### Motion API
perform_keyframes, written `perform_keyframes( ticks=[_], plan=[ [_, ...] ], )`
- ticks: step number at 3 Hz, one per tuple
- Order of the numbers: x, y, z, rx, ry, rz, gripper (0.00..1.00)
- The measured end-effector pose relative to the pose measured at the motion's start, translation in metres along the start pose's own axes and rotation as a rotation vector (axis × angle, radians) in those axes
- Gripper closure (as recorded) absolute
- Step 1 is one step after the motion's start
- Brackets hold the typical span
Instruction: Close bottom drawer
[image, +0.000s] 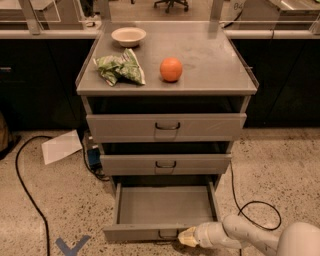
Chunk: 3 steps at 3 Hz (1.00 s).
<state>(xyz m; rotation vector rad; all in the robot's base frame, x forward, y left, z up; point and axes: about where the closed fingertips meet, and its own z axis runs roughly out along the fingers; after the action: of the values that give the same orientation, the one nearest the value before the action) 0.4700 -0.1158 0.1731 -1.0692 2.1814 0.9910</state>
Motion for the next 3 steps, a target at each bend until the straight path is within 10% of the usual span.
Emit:
perform_keyframes(
  ticks=[1,3],
  plan=[
    [-0.014,-0.029,-0.016,0.074,-0.035,-0.019,1.0],
    [-0.034,-0.048,-0.006,0.058,-0.043,-0.052,1.0]
  ],
)
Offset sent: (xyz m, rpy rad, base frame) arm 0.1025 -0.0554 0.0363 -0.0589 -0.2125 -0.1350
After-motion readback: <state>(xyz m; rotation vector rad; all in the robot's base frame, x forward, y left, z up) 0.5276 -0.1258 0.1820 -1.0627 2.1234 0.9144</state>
